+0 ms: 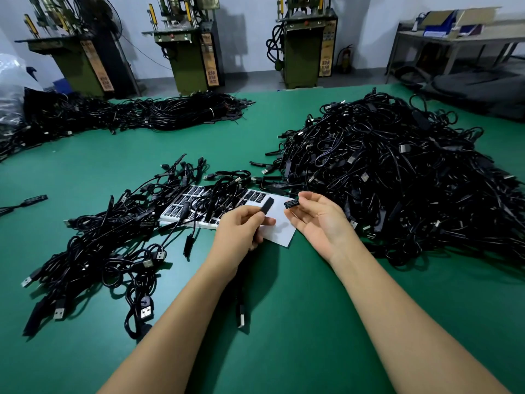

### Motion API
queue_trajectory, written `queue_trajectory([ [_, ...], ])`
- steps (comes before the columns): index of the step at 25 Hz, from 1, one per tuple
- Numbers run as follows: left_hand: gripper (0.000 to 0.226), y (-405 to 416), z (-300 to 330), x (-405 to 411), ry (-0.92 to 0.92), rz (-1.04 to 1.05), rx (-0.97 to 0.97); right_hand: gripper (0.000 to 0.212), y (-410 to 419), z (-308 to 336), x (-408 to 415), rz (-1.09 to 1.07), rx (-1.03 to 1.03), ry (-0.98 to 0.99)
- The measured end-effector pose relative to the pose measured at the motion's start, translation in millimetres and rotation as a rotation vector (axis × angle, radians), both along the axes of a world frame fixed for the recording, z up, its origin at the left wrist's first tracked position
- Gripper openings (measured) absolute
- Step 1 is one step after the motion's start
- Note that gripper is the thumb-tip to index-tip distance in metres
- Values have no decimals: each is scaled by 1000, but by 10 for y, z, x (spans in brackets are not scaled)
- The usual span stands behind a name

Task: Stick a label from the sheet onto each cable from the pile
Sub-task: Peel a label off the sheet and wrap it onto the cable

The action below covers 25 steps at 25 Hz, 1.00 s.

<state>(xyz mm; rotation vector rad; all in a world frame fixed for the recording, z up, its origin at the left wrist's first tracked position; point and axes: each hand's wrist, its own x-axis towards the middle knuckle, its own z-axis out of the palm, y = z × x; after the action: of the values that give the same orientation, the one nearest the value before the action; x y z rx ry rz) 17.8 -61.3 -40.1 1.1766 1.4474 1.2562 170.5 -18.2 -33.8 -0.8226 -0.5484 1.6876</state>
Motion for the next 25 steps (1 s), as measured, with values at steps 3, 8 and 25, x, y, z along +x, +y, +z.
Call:
queue_trajectory([
  [3, 16, 51, 8, -64, -26, -114, -53, 14, -2, -4, -28, -12, 28, -48],
  [8, 20, 80, 2, -151, -97, -239, -105, 15, -27, 2, -66, -11, 88, -138],
  [25, 17, 85, 19, -146, -108, -245, -109, 18, -36, -115, -192, -69, 295, -532],
])
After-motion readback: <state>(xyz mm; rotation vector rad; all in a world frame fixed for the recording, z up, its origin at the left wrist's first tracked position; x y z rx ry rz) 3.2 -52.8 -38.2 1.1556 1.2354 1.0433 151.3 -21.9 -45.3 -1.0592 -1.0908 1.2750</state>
